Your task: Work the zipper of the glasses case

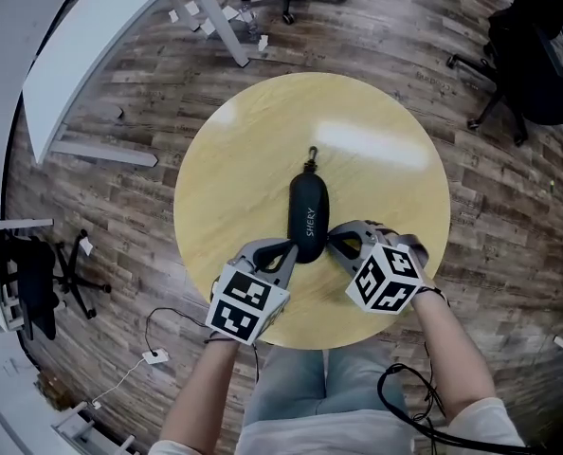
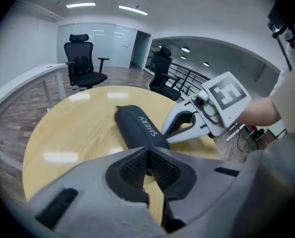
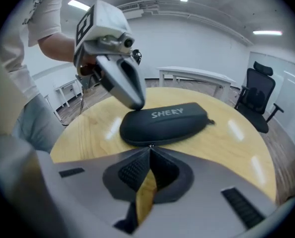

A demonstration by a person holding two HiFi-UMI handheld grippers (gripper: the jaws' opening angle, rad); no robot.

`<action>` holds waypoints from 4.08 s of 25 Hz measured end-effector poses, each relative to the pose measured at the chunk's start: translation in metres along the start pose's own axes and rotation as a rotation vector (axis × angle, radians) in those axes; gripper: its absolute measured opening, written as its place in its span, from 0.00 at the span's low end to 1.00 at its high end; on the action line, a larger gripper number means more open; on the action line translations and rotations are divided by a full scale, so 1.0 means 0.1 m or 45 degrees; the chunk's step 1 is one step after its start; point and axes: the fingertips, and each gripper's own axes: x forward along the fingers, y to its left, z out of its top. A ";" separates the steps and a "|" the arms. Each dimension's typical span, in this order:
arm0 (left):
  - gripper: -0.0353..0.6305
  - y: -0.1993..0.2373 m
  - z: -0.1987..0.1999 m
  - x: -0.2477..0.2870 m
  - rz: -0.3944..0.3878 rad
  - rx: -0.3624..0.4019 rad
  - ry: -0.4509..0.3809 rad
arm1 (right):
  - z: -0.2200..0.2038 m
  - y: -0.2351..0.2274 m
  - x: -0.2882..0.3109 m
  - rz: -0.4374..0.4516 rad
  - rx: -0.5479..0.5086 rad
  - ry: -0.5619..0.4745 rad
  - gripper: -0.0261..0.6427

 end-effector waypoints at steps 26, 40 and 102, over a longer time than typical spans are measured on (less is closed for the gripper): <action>0.06 0.06 0.47 0.25 -0.047 0.210 0.084 | -0.07 0.43 -0.01 0.114 -0.064 0.027 0.04; 0.06 0.13 0.44 0.31 -0.048 0.133 0.118 | -0.43 -0.62 -0.28 0.010 -0.163 0.085 0.04; 0.06 -2.52 -0.80 -2.93 0.401 -0.222 -0.910 | 1.13 2.73 -2.91 -0.503 0.638 -0.873 0.04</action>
